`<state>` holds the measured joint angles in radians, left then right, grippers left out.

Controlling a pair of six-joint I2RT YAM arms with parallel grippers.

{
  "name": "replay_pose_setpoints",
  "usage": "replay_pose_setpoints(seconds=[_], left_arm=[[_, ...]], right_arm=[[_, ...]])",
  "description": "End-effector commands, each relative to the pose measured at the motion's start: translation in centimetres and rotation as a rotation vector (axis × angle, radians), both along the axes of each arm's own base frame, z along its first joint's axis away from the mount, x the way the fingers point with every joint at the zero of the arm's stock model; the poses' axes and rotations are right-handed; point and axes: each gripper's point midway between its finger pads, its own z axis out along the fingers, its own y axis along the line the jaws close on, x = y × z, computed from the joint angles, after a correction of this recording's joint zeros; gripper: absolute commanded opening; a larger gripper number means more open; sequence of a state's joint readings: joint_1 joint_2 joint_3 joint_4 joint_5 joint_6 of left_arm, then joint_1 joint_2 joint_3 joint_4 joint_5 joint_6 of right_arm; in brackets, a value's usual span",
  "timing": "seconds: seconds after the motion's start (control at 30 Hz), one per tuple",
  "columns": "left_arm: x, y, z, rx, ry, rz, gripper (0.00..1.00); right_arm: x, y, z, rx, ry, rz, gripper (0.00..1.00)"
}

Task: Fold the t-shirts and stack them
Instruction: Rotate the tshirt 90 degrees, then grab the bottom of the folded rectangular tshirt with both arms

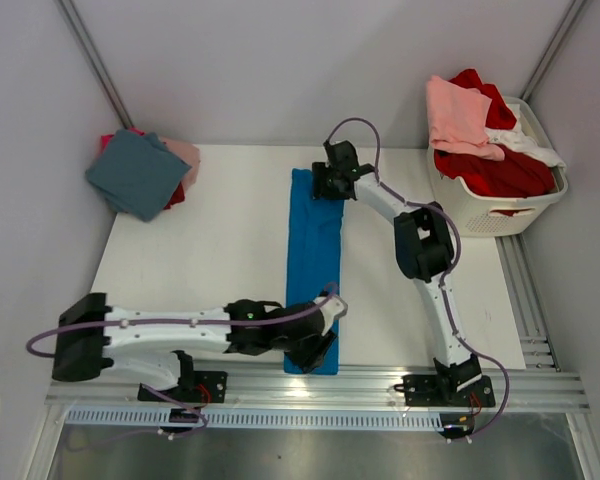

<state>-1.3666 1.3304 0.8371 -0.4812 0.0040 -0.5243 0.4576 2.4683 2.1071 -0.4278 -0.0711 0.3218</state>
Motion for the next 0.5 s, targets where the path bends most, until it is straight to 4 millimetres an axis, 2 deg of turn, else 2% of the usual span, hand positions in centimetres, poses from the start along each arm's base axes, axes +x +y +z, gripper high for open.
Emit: replay_pose_setpoints(seconds=[0.0,0.03,0.07,0.1,0.13,0.17,0.2,0.23,0.27,0.3,0.33,0.4,0.43,0.47], left_arm=[[4.9,1.3,5.9,-0.116,-0.238,0.216,0.52],[5.7,2.3,6.5,-0.11,-0.281,0.264,0.56],[6.4,3.3,7.8,-0.145,-0.322,0.305,0.58],[7.6,4.4,8.0,-0.138,-0.387,0.349,0.6],[8.0,4.7,8.7,-0.169,-0.409,0.368,0.64],[8.3,5.4,9.5,-0.202,-0.43,0.394,0.69],[9.0,6.2,9.8,-0.212,-0.458,0.455,0.75],[9.3,6.8,9.9,-0.219,-0.468,0.492,0.88],[9.5,7.2,10.1,-0.225,-0.473,0.513,0.91],[9.7,7.8,10.1,-0.238,-0.481,0.538,0.93],[9.6,8.0,10.1,-0.241,-0.479,0.541,0.95],[9.3,8.5,9.4,-0.223,-0.459,0.551,0.98],[9.1,8.7,9.1,-0.21,-0.442,0.555,0.98],[8.8,8.8,8.6,-0.195,-0.424,0.555,0.98]], right_arm=[[0.5,-2.0,10.4,-0.113,-0.28,-0.019,0.65],[0.2,-2.1,11.4,-0.117,-0.306,0.007,0.67],[-0.2,-2.3,12.1,-0.111,-0.311,0.017,0.78],[-0.6,-2.6,13.5,-0.103,-0.319,0.019,0.85],[-1.5,-3.0,13.1,-0.114,-0.283,0.031,0.87],[-1.9,-3.3,13.1,-0.118,-0.272,0.026,0.89],[-2.5,-3.8,14.8,-0.111,-0.294,0.019,0.89],[-3.6,-4.1,13.3,-0.122,-0.274,0.024,0.89],[-4.4,-4.4,13.3,-0.119,-0.274,0.018,0.89],[-5.6,-4.8,15.7,-0.09,-0.314,0.008,0.9],[-7.2,-5.3,13.9,-0.093,-0.277,0.01,0.9],[-9.6,-5.4,13.8,-0.054,-0.245,-0.003,0.89],[-11.2,-5.6,15.5,-0.024,-0.267,-0.002,0.89],[-13.7,-5.4,13.0,-0.044,-0.212,0.022,0.89]])
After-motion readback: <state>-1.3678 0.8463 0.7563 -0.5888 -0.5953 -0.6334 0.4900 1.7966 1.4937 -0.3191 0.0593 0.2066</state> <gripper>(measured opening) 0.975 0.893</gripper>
